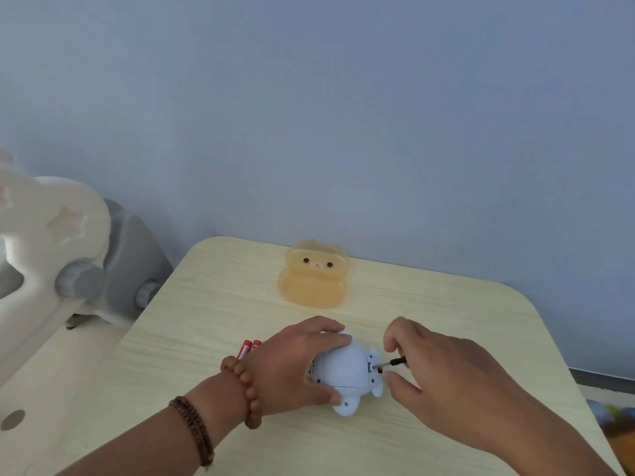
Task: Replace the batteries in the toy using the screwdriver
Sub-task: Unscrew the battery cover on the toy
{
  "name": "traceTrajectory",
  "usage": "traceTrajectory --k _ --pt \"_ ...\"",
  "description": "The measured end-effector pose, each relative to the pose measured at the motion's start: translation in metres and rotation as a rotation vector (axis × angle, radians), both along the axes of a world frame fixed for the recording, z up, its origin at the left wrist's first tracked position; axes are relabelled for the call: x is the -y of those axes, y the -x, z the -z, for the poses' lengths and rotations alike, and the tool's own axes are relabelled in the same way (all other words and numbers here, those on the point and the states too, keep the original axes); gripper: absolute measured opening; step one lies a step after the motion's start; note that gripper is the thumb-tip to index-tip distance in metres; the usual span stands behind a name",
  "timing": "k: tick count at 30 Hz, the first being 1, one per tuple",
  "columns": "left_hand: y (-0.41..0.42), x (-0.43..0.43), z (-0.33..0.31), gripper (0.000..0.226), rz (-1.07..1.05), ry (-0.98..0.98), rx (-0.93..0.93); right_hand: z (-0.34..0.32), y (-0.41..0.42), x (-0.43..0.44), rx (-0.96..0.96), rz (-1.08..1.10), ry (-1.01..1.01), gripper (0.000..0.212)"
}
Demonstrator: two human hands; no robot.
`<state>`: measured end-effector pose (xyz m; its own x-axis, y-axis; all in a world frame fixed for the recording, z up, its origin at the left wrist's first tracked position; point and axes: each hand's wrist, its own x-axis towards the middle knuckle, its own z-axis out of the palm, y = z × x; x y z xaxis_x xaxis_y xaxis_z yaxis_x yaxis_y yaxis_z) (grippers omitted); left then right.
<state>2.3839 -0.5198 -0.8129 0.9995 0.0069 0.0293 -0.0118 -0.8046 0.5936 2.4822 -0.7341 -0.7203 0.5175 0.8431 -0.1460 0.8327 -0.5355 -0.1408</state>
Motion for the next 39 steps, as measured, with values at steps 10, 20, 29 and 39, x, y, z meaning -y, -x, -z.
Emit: traceTrajectory --k 10,20,29,39 --pt "-0.002 -0.003 0.004 0.082 0.002 0.004 0.007 0.01 -0.006 -0.015 0.236 0.004 -0.027 0.028" --pt "-0.003 -0.005 0.009 0.082 -0.004 0.052 -0.009 0.005 -0.005 -0.012 0.069 0.042 0.051 0.021" --pt "-0.005 -0.005 0.01 0.083 0.013 0.037 0.0 0.0 -0.002 -0.011 -0.027 0.026 -0.002 0.013" --pt "-0.007 -0.006 0.009 0.083 0.009 0.048 0.003 0.004 -0.011 -0.025 0.055 0.064 0.073 0.027"
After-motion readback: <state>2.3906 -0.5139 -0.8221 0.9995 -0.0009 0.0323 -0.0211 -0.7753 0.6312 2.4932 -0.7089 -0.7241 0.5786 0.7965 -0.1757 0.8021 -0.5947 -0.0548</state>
